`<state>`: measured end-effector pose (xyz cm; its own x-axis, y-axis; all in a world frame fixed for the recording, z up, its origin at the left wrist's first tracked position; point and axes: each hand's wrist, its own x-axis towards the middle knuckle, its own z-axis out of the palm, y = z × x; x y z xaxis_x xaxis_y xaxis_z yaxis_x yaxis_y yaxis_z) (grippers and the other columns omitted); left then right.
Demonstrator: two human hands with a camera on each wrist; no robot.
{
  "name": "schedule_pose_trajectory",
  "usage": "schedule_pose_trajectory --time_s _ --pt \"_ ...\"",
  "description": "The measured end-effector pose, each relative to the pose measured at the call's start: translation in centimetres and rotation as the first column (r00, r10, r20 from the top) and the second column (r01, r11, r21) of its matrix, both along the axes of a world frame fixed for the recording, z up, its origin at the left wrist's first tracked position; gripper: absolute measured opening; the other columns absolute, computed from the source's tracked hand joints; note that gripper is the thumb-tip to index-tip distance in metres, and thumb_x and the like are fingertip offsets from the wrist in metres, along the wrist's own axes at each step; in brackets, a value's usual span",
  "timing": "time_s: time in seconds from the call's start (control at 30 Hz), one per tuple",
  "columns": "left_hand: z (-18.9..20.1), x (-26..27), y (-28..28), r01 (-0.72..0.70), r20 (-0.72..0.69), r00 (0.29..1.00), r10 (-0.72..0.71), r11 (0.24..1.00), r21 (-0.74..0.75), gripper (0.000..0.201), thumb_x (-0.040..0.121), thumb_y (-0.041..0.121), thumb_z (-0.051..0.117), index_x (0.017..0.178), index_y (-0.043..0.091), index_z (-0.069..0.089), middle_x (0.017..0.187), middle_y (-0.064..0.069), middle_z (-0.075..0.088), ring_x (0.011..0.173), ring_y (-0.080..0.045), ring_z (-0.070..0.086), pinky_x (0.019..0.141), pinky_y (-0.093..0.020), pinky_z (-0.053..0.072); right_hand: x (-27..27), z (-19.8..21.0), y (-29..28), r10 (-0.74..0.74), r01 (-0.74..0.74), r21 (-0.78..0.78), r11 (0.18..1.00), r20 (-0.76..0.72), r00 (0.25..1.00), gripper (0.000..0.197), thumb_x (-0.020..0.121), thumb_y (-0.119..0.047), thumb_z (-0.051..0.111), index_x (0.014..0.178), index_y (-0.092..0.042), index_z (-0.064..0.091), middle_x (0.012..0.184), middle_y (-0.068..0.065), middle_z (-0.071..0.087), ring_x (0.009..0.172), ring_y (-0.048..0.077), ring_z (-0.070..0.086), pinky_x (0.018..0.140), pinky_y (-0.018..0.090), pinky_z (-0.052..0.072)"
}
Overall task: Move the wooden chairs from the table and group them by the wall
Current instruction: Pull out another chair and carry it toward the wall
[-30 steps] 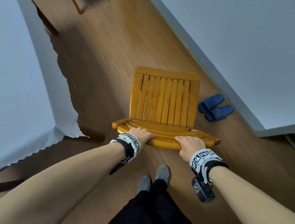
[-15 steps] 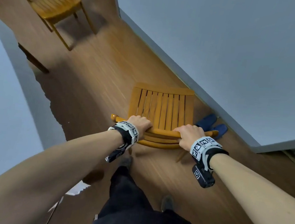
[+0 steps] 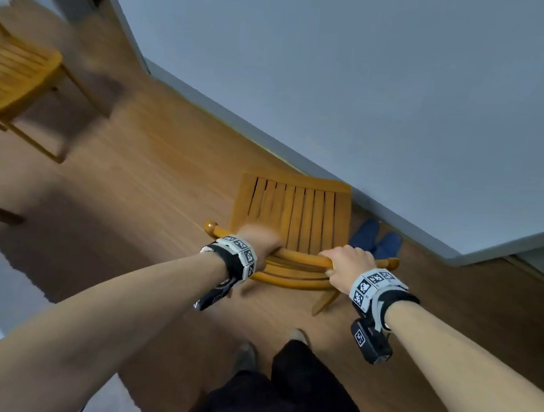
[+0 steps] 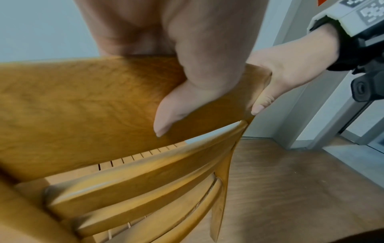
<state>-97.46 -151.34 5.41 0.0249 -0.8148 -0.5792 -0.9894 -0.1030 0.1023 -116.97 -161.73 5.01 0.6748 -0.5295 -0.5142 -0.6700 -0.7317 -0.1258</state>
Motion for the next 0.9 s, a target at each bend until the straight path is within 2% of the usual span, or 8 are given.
schedule_pose_trajectory --time_s 0.13,0.27,0.33,0.43,0.53,0.7,0.83,0.9 --pt "0.4 4.3 -3.6 0.039 0.022 0.999 -0.038 0.999 -0.021 0.029 0.085 0.011 0.065 0.111 0.025 0.064 0.104 0.001 0.063 0.097 -0.023 0.061 0.074 -0.033 0.047 3.8 0.3 -2.3 -0.067 0.067 -0.002 0.998 0.002 0.998 0.011 0.095 -0.027 0.058 0.093 -0.034 0.066 0.083 -0.006 0.064 0.083 0.020 0.062 0.071 0.033 0.045" --pt "0.5 8.1 -7.0 0.048 0.038 0.998 -0.048 0.999 0.005 0.025 0.086 0.009 0.063 0.102 0.028 0.064 0.098 0.004 0.061 0.097 -0.022 0.062 0.078 -0.034 0.051 7.4 -0.3 -4.6 -0.094 0.094 0.000 0.996 -0.007 0.996 0.013 0.092 -0.023 0.057 0.088 -0.031 0.065 0.081 -0.007 0.063 0.081 0.021 0.061 0.073 0.034 0.050" --pt "0.4 10.1 -8.7 0.061 0.040 0.997 -0.062 0.998 0.015 0.026 0.088 0.010 0.064 0.104 0.030 0.065 0.096 0.006 0.060 0.097 -0.022 0.063 0.081 -0.036 0.054 9.3 -0.9 -5.7 -0.098 0.098 0.010 0.995 -0.012 0.995 0.015 0.092 -0.021 0.056 0.094 -0.032 0.066 0.084 -0.007 0.062 0.083 0.022 0.062 0.072 0.035 0.050" --pt "-0.3 13.0 -11.1 0.086 0.051 0.995 -0.088 0.995 0.044 0.030 0.087 0.013 0.068 0.112 0.030 0.066 0.105 0.003 0.063 0.101 -0.023 0.062 0.085 -0.037 0.053 11.9 -1.8 -7.1 -0.123 0.123 0.041 0.992 -0.015 0.992 0.021 0.092 -0.022 0.057 0.106 -0.034 0.066 0.096 -0.004 0.066 0.095 0.025 0.066 0.075 0.036 0.050" --pt "-1.3 15.7 -13.5 0.156 0.074 0.984 -0.159 0.986 0.055 0.027 0.085 0.018 0.075 0.108 0.030 0.065 0.106 0.003 0.065 0.101 -0.024 0.063 0.080 -0.035 0.050 14.3 -2.7 -8.3 -0.159 0.161 0.061 0.985 -0.028 0.987 0.031 0.093 -0.023 0.056 0.122 -0.033 0.064 0.108 -0.001 0.069 0.100 0.026 0.066 0.078 0.036 0.051" --pt "-3.3 19.5 -17.2 0.287 0.063 0.954 -0.293 0.954 0.082 0.033 0.088 0.013 0.071 0.117 0.026 0.064 0.118 -0.002 0.065 0.112 -0.027 0.062 0.081 -0.035 0.044 17.4 -3.5 -9.9 -0.259 0.264 0.086 0.961 -0.067 0.964 0.033 0.092 -0.016 0.052 0.119 -0.032 0.062 0.096 -0.003 0.068 0.089 0.024 0.065 0.074 0.036 0.053" --pt "-4.9 21.3 -18.7 0.402 0.014 0.915 -0.404 0.913 0.074 0.033 0.089 0.008 0.064 0.118 0.023 0.063 0.115 -0.003 0.065 0.111 -0.027 0.062 0.076 -0.035 0.043 19.5 -4.1 -10.2 -0.364 0.382 0.095 0.919 -0.164 0.917 0.034 0.095 -0.019 0.056 0.124 -0.035 0.058 0.114 0.001 0.068 0.101 0.026 0.067 0.076 0.035 0.050" --pt "-5.8 21.7 -18.5 0.453 -0.015 0.891 -0.454 0.887 0.086 0.030 0.089 0.009 0.064 0.116 0.022 0.063 0.114 -0.003 0.065 0.110 -0.026 0.062 0.076 -0.034 0.041 20.2 -4.6 -9.5 -0.374 0.403 0.097 0.910 -0.230 0.898 0.042 0.096 -0.018 0.056 0.134 -0.036 0.053 0.124 0.001 0.065 0.110 0.026 0.065 0.082 0.036 0.052"
